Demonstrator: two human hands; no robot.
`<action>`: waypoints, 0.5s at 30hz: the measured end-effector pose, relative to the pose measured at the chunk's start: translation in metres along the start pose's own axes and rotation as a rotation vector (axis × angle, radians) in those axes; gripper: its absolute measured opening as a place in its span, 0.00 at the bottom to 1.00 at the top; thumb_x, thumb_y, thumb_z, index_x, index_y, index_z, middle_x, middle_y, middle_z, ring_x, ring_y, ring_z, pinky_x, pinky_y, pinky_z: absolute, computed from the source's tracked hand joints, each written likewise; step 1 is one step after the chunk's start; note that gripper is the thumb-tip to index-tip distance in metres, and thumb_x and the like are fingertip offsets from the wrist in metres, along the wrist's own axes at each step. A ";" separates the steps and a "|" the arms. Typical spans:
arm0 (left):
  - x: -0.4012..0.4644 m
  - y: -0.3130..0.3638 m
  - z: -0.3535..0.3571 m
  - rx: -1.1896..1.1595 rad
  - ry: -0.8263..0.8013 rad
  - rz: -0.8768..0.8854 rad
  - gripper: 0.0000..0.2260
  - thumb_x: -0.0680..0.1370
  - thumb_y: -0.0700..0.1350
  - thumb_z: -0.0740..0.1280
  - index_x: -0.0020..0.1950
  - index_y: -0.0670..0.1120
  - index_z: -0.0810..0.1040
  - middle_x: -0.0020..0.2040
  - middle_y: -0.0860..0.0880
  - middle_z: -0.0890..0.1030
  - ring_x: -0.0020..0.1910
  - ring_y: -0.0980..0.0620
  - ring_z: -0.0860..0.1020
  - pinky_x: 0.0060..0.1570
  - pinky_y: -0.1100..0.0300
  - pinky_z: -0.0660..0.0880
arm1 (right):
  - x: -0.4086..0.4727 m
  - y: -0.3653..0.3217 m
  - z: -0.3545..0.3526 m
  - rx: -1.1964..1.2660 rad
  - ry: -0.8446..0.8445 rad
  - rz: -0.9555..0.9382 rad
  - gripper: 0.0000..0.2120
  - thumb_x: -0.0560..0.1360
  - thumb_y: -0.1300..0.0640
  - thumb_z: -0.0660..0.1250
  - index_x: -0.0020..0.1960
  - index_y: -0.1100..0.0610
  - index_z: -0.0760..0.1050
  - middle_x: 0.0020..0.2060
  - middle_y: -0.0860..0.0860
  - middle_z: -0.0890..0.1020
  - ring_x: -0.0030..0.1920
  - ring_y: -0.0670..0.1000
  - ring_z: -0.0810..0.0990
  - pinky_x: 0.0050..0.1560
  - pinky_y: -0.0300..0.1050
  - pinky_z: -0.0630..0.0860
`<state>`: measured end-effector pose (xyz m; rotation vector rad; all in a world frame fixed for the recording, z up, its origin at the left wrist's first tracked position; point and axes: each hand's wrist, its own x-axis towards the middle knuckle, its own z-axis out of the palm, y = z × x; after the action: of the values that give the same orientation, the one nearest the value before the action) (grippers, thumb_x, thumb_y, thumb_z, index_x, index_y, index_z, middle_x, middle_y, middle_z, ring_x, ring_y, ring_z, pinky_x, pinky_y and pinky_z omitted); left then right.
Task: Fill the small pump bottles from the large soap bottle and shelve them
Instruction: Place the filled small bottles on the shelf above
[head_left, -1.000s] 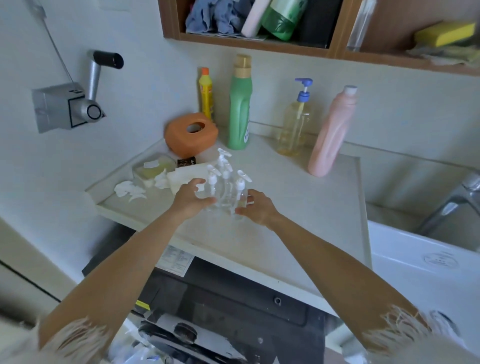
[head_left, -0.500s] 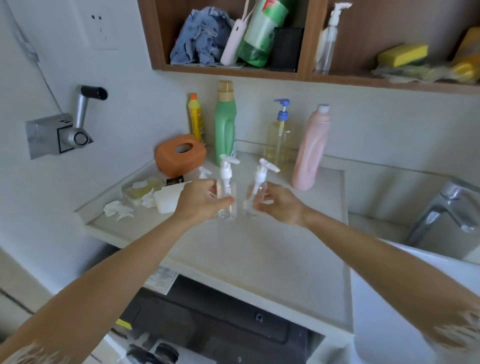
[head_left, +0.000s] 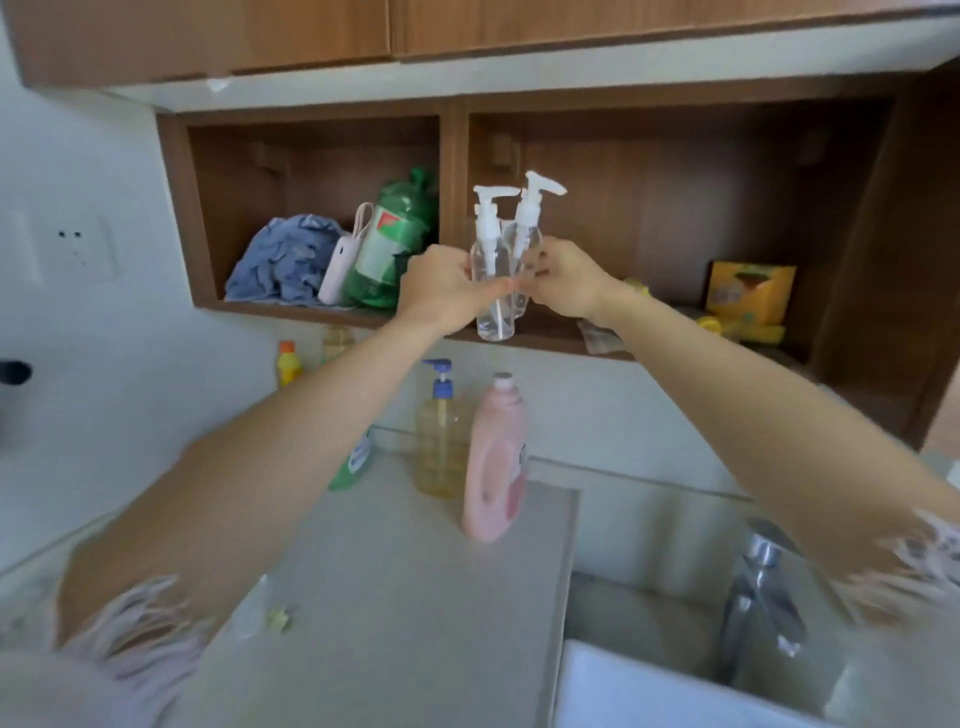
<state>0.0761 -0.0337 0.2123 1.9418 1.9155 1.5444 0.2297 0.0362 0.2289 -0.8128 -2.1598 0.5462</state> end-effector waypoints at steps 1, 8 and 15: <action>0.013 0.006 0.009 0.045 0.013 -0.020 0.20 0.70 0.58 0.74 0.30 0.43 0.75 0.28 0.49 0.75 0.30 0.50 0.74 0.27 0.58 0.66 | 0.013 0.004 -0.007 -0.005 0.001 0.019 0.10 0.76 0.64 0.67 0.46 0.49 0.74 0.42 0.44 0.79 0.45 0.45 0.78 0.52 0.45 0.75; 0.070 -0.006 0.068 0.244 0.019 -0.160 0.22 0.70 0.59 0.74 0.30 0.48 0.67 0.30 0.51 0.71 0.34 0.49 0.73 0.28 0.60 0.62 | 0.084 0.072 -0.006 -0.057 -0.199 0.170 0.04 0.75 0.61 0.69 0.51 0.59 0.79 0.51 0.56 0.81 0.55 0.56 0.80 0.60 0.53 0.77; 0.099 -0.027 0.087 0.326 0.086 -0.231 0.20 0.73 0.53 0.73 0.34 0.45 0.66 0.35 0.47 0.75 0.38 0.47 0.75 0.36 0.58 0.66 | 0.119 0.106 0.012 0.082 -0.201 0.201 0.08 0.76 0.65 0.67 0.42 0.53 0.76 0.43 0.50 0.81 0.47 0.49 0.80 0.56 0.50 0.79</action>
<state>0.0861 0.1003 0.2110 1.6935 2.4591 1.3448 0.1991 0.1924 0.2170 -0.9714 -2.2326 0.8450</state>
